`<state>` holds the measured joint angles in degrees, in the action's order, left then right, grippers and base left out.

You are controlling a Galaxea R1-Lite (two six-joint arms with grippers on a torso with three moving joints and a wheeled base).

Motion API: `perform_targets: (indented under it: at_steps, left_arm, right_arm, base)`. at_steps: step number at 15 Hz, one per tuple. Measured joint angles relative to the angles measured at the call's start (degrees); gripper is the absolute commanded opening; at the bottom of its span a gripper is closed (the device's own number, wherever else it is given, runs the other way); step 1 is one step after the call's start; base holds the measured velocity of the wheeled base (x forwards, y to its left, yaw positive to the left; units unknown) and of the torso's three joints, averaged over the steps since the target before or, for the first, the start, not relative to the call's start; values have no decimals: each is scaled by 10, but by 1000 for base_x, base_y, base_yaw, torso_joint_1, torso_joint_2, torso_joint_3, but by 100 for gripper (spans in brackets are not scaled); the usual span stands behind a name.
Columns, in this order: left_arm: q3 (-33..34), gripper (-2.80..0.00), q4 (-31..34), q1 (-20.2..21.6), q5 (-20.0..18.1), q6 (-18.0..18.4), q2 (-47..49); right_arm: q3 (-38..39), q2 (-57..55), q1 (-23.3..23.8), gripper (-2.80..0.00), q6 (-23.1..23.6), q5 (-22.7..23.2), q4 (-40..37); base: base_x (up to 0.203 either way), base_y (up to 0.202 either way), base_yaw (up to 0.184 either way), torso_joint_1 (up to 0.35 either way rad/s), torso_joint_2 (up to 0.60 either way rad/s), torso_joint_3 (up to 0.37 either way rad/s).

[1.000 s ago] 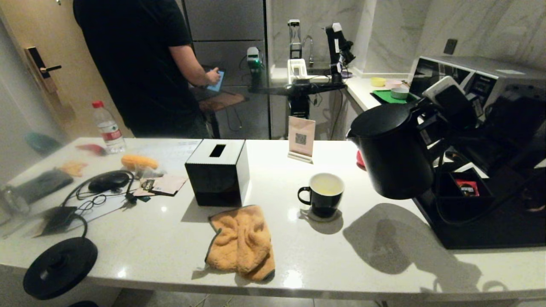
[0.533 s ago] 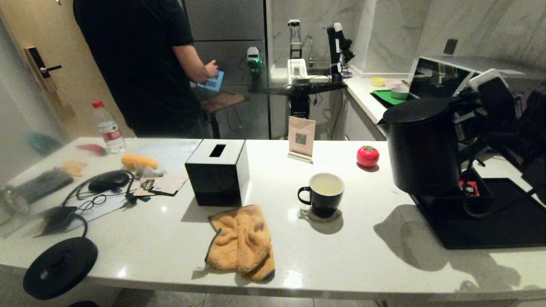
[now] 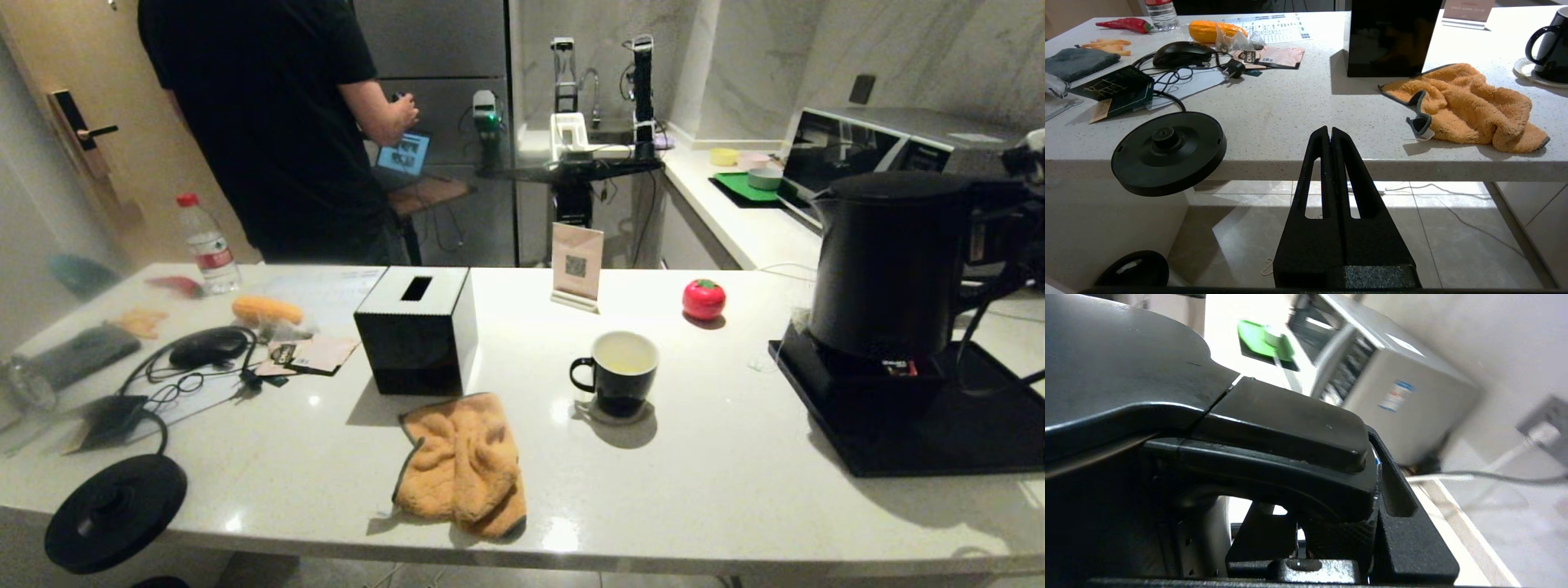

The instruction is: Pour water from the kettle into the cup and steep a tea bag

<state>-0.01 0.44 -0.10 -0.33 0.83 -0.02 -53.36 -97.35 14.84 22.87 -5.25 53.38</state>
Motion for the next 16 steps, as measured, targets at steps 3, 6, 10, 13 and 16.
perform_targets:
  at_steps: [3, 6, 10, 13, 16]
  left_arm:
    - [0, -280, 0, 0, 0, -1, 0]
    - [0, -280, 0, 0, 0, 0, 0]
    - [0, -280, 0, 0, 0, 0, 0]
    - [0, -280, 0, 0, 0, 0, 0]
    - [0, -280, 0, 0, 0, 0, 0]
  right_arm:
    - [0, 3, 40, -280, -24, -1, 4]
    - [3, 4, 90, -280, -38, 0, 6]
    - [14, 3, 165, -280, -62, 3, 10]
    - [31, -5, 215, -280, -80, 21, 38]
    - [55, -19, 252, -280, -82, 32, 69]
  base:
    - [0, 0, 0, 0, 0, 0]
    - [0, 0, 0, 0, 0, 0]
    - [0, 0, 0, 0, 0, 0]
    - [0, 0, 0, 0, 0, 0]
    - [0, 0, 0, 0, 0, 0]
